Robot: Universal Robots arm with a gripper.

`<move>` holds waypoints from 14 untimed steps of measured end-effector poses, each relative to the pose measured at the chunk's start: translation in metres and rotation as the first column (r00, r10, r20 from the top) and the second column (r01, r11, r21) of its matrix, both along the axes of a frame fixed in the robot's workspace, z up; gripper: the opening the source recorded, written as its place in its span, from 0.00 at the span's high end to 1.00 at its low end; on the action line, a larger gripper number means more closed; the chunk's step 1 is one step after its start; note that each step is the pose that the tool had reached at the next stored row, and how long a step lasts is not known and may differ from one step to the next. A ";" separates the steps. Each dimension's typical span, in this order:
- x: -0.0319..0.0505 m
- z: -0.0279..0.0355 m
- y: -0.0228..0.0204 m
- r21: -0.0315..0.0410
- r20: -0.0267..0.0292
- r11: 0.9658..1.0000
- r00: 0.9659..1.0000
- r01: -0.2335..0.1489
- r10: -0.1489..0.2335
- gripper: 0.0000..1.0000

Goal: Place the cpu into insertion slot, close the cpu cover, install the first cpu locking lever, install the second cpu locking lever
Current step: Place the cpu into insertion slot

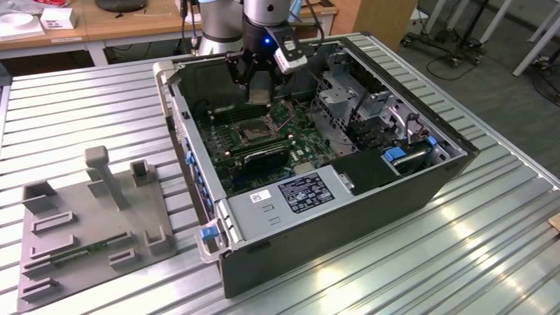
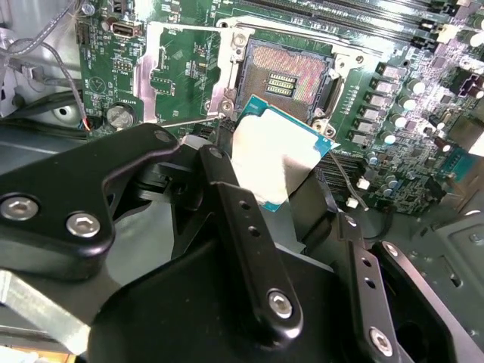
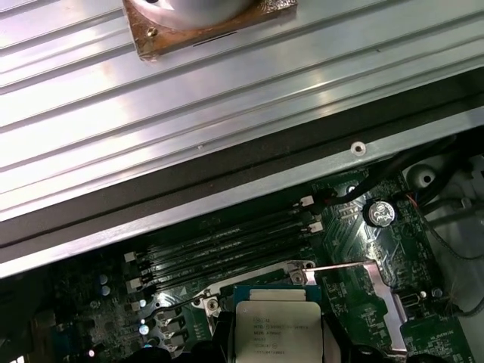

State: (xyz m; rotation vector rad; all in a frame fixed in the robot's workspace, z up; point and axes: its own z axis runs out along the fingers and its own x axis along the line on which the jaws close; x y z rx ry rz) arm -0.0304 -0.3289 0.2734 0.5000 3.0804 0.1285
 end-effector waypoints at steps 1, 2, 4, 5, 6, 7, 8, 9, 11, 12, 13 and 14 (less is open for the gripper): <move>0.0000 0.0000 0.0000 0.000 0.000 1.000 1.000 0.009 -0.009 0.46; 0.0000 -0.0001 0.0000 0.000 0.000 1.000 1.000 0.018 -0.018 0.46; 0.0000 -0.0001 0.0000 0.000 0.000 1.000 1.000 0.021 -0.021 0.46; 0.0000 -0.0001 0.0000 0.000 0.000 1.000 1.000 0.025 -0.025 0.46; 0.0000 -0.0001 0.0000 0.000 0.000 1.000 1.000 0.028 -0.028 0.46; 0.0000 -0.0001 0.0000 0.000 0.000 1.000 1.000 0.028 -0.028 0.46; 0.0000 -0.0001 0.0000 0.000 0.000 1.000 1.000 0.028 -0.028 0.46; 0.0000 -0.0001 0.0000 0.000 0.000 1.000 1.000 0.028 -0.028 0.46; 0.0000 -0.0001 0.0000 0.000 0.000 1.000 1.000 0.028 -0.028 0.46; 0.0000 -0.0001 0.0000 0.000 0.000 1.000 1.000 0.028 -0.028 0.46; 0.0000 -0.0001 0.0000 0.000 0.000 1.000 1.000 0.028 -0.028 0.46; 0.0000 -0.0001 0.0000 0.000 0.000 1.000 1.000 0.028 -0.028 0.46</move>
